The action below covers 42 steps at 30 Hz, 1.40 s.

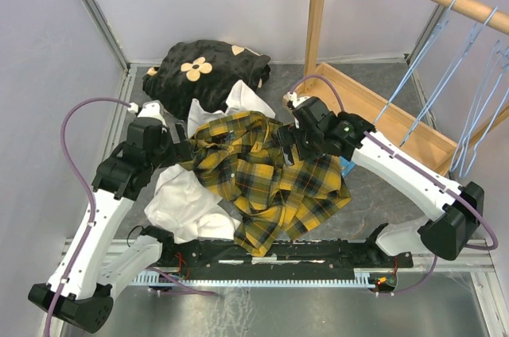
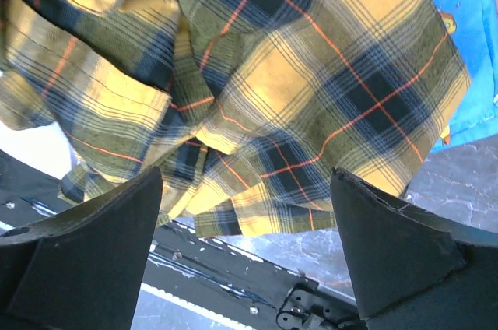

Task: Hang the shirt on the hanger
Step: Adjust the shirt at the center of the board, then pick up the hanger from the clothesline.

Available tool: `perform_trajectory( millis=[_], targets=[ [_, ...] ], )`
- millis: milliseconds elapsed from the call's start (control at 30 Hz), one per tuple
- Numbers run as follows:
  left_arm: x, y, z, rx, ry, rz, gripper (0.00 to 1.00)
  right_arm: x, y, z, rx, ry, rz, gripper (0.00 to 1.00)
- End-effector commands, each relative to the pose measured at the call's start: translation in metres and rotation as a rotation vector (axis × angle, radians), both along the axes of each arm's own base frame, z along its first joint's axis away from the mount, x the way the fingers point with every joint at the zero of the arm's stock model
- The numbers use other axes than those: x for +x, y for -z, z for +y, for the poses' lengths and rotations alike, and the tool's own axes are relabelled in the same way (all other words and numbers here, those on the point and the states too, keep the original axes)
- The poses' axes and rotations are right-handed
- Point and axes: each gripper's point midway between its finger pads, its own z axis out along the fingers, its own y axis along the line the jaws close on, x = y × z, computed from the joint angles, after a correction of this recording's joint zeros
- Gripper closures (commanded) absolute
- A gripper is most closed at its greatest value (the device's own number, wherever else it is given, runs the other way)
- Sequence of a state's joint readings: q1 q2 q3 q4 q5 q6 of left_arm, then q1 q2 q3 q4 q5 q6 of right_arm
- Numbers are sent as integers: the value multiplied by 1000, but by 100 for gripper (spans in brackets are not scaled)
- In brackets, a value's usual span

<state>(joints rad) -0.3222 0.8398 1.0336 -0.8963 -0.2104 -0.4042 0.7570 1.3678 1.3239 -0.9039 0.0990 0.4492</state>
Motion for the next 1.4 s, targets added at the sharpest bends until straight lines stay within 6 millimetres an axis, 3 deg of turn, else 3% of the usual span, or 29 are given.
perform_trajectory(
  millis=[0,167,267,433,600,733,900,1167,1367],
  targets=[
    [5,-27,19,-7,-154,-83,1,-8,12,-15,-68,11,35,3],
    [7,-42,17,-2,-104,-149,1,-8,8,-15,-40,-2,-9,3],
    [7,-44,20,1,-107,-188,1,-13,-10,-12,-44,-94,-7,2],
    [8,-52,12,-21,-50,-241,1,-11,-79,32,167,-251,-98,1],
    [6,-51,8,-20,-12,-258,1,7,-158,41,231,-236,-245,1],
    [3,-50,11,-4,-11,-270,1,20,-216,13,211,-120,-417,1],
    [0,-47,17,22,-19,-276,1,17,-267,-43,154,54,-576,1],
    [-1,-38,15,22,-2,-263,1,-7,-318,-133,122,328,-786,2],
    [0,-38,13,17,5,-266,0,-28,-331,-185,168,544,-857,15]
  ],
)
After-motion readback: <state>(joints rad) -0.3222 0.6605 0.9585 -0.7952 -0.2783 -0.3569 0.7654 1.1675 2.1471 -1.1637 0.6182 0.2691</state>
